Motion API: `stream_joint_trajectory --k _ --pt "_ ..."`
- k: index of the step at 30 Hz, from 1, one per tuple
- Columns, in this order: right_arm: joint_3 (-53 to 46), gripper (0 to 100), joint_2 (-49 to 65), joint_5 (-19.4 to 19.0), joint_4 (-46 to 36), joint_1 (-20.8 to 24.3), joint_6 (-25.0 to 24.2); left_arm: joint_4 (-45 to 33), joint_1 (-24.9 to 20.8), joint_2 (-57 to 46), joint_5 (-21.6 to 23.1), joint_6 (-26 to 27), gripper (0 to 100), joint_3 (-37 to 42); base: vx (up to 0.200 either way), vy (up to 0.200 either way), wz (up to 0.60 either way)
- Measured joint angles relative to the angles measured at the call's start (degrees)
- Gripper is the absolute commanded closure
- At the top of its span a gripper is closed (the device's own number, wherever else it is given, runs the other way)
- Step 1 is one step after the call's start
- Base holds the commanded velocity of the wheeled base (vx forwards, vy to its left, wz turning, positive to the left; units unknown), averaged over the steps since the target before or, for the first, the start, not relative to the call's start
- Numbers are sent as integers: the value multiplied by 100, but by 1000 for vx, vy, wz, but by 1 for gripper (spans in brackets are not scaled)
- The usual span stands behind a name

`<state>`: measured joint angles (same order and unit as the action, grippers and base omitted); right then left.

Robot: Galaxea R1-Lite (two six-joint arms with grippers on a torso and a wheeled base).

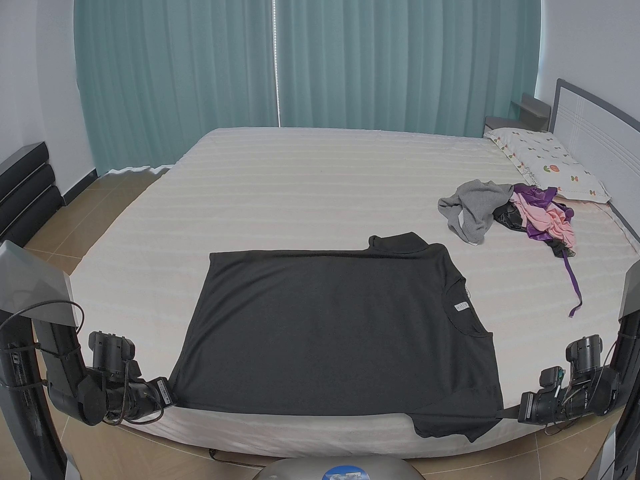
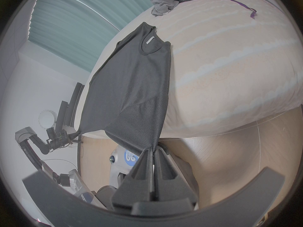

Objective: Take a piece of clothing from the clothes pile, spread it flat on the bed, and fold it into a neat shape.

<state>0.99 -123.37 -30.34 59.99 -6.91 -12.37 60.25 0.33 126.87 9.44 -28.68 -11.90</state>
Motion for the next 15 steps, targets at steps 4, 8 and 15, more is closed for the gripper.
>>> stream_joint_trajectory --k 4,8,15 --pt "0 100 154 2 -139 -17 55 2 30 -16 -2 299 100 179 0 0 0" --pt "0 100 236 13 -301 -55 200 -1 49 -27 -2 419 100 322 0 0 0" --pt "2 100 366 5 -763 -245 745 -4 52 -40 -2 772 100 516 0 0 0"
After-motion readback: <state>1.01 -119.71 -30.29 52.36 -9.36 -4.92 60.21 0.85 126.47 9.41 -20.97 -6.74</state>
